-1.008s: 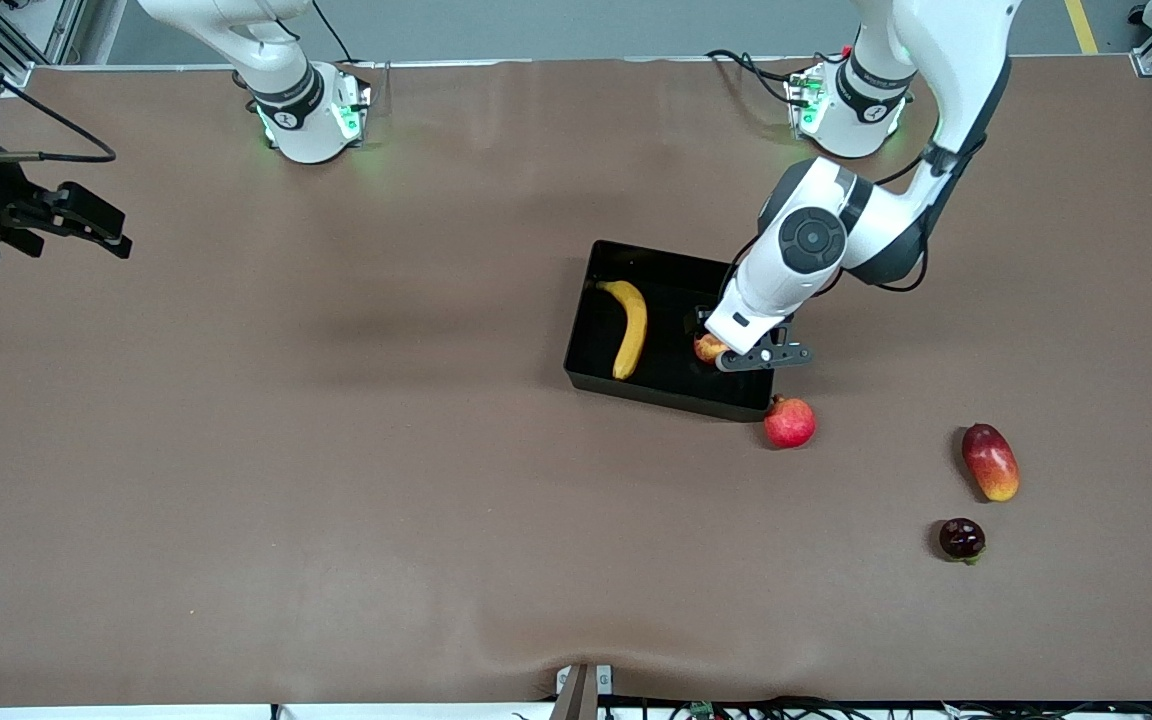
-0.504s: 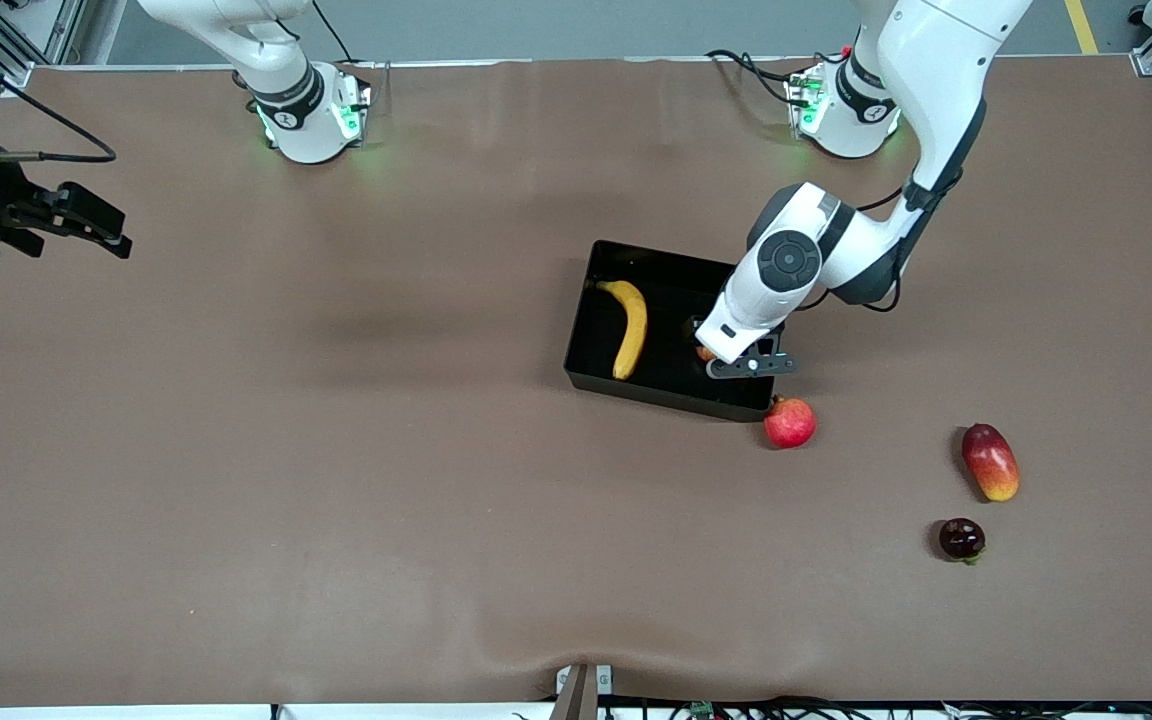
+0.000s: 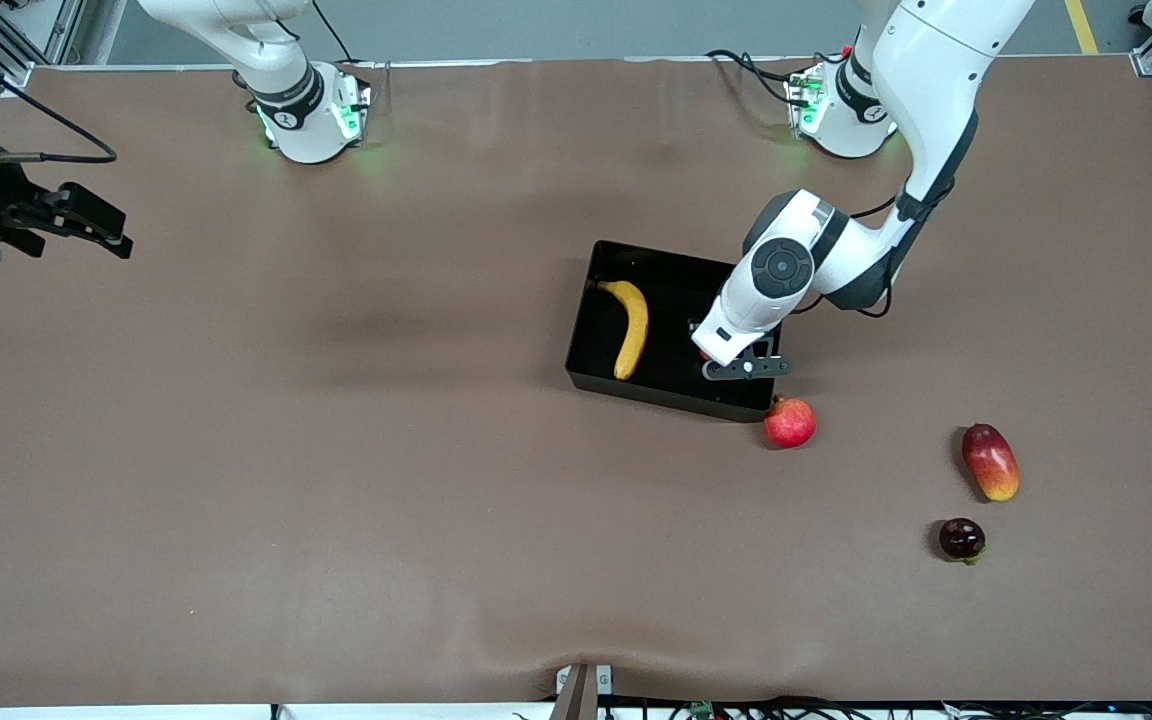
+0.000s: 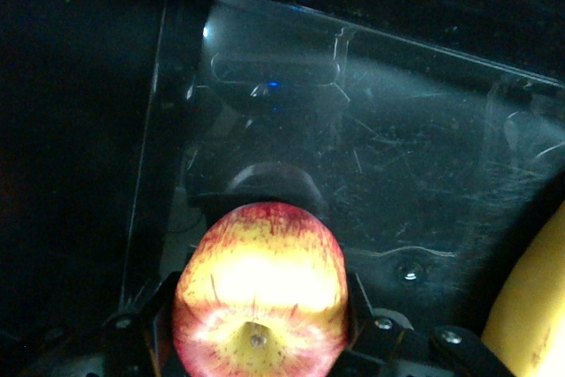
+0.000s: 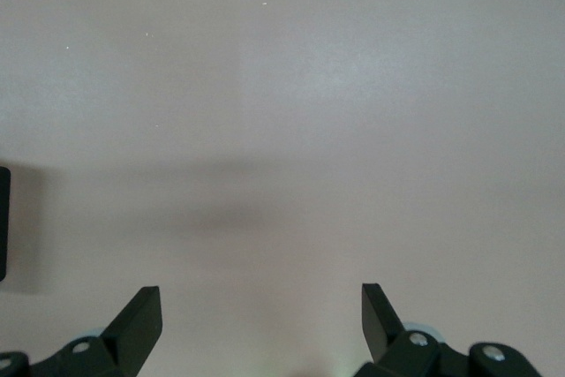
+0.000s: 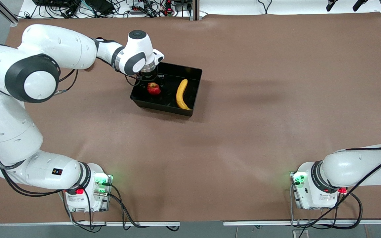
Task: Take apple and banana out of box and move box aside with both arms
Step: 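Grasp the red-yellow apple with the left gripper and lift it, then carry the apple out of the box and set it beside the mango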
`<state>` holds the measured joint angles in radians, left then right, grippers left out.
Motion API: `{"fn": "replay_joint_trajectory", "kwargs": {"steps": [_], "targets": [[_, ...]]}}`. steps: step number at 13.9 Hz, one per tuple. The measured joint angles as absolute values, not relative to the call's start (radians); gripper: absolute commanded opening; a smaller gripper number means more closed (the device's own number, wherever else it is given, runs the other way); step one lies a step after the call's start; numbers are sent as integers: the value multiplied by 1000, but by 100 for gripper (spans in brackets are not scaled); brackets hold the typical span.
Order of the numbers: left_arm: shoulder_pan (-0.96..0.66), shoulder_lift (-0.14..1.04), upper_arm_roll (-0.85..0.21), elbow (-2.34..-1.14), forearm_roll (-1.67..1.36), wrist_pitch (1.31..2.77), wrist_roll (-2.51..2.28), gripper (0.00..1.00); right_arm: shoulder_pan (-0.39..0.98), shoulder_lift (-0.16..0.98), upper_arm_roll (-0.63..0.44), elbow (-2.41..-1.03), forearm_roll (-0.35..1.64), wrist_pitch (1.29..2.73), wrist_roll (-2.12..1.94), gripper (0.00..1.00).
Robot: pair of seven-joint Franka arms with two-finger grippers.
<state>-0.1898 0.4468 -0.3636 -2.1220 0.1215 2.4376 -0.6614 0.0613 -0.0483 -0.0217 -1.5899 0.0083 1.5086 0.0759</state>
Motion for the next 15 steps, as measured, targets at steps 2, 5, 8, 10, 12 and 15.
{"fn": "replay_joint_trajectory", "kwargs": {"steps": [2,5,8,10,12,15], "targets": [[-194,447,-364,-2118,122,2437,-663,0,61,-47,-22,-1590,8,1509,76,100],[-224,440,-366,-2070,123,2368,-698,0,61,-45,-22,-1590,8,1509,76,100],[-252,376,-369,-1975,124,2194,-731,0,61,-44,-22,-1590,8,1508,76,100],[-248,322,-366,-1902,125,2076,-728,0,61,-44,-22,-1590,8,1507,76,100],[-213,288,-356,-1827,130,1964,-684,0,61,-44,-22,-1590,8,1507,76,100],[-66,283,-348,-1781,134,1917,-525,0,61,-44,-22,-1591,8,1506,76,100]]}}
